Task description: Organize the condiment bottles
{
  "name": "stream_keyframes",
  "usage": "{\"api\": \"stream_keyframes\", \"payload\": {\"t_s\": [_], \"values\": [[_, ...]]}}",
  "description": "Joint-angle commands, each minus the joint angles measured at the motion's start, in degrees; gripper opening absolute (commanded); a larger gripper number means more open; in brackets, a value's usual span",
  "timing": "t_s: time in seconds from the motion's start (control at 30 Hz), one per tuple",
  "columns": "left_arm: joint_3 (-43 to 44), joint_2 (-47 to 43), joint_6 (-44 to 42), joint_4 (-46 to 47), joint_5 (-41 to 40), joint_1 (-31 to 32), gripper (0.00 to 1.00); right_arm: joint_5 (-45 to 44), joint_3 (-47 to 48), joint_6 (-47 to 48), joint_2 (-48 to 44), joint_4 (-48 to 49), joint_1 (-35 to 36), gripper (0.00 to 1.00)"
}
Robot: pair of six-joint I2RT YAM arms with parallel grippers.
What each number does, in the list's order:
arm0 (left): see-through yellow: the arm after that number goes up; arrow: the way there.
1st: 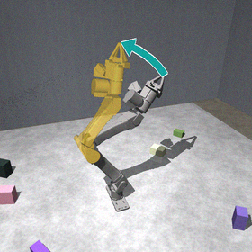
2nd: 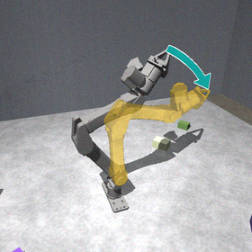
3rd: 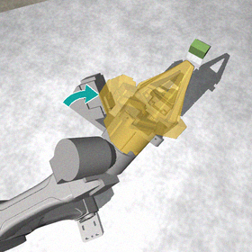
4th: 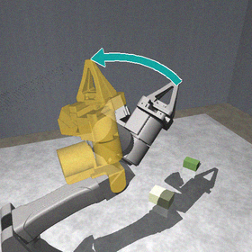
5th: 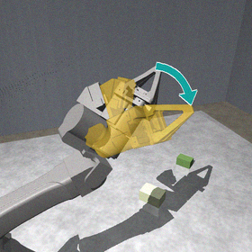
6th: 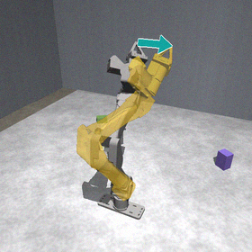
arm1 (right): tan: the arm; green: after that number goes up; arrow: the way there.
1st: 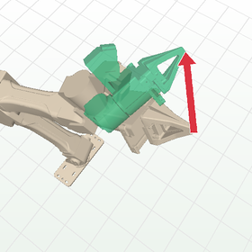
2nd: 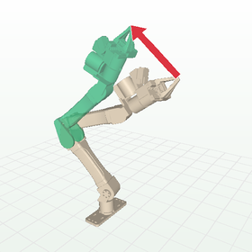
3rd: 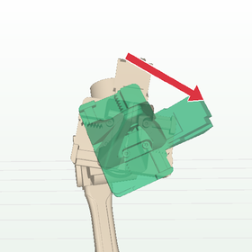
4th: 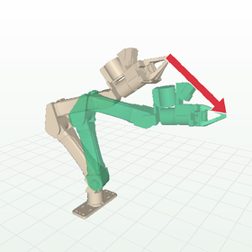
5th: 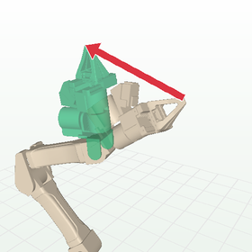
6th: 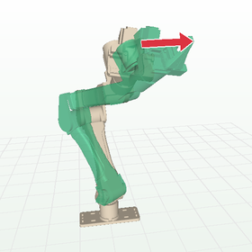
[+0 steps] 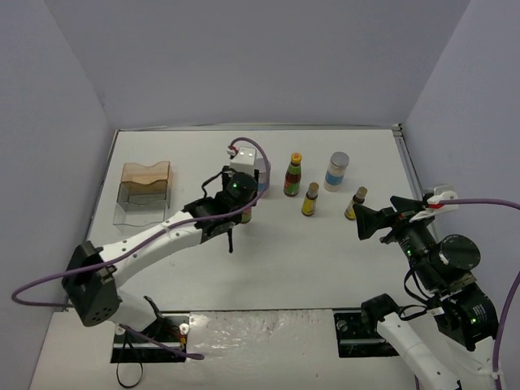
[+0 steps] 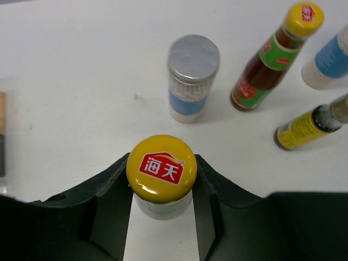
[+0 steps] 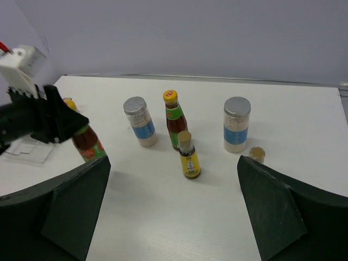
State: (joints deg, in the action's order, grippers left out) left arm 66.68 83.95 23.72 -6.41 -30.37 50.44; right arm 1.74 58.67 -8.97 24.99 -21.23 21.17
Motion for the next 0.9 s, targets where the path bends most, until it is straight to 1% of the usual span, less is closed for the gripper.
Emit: {"api": "stream_keyframes", "payload": {"t_s": [0.0,0.07,0.2,0.3,0.47,0.6,0.67,0.87], "values": [[5.34,-10.32,-1.86,-3.13,-5.21,-6.65,0.0,0.23,0.64,0.27,2.31,4.36,0.54,1.0],[5.39,-13.18,-2.64,-4.34,-2.96,-12.58,0.0,0.11,0.94,0.02,3.4,4.4,0.54,1.0],[6.14,-15.79,-6.58,-4.47,1.92,-23.12,0.0,0.82,0.86,-0.37,6.4,5.25,0.45,1.0],[7.36,-15.01,-7.57,-3.52,7.3,-32.51,0.0,0.94,0.48,-0.58,7.9,6.69,0.45,1.0],[10.91,-9.13,-8.19,-1.47,13.33,-44.64,0.0,2.12,-0.16,-0.74,10.49,8.94,0.46,1.0],[13.82,-4.72,-7.12,1.0,16.57,-50.05,0.0,3.85,-0.57,0.25,12.4,9.36,0.54,1.0],[16.13,-2.33,-7.53,1.06,16.8,-52.65,0.0,4.08,-0.67,0.57,13.16,9.52,0.52,1.0],[20.18,4.56,-8.46,3.78,17.9,-55.67,0.0,4.59,-0.98,0.61,14.64,10.57,0.45,1.0]]}}
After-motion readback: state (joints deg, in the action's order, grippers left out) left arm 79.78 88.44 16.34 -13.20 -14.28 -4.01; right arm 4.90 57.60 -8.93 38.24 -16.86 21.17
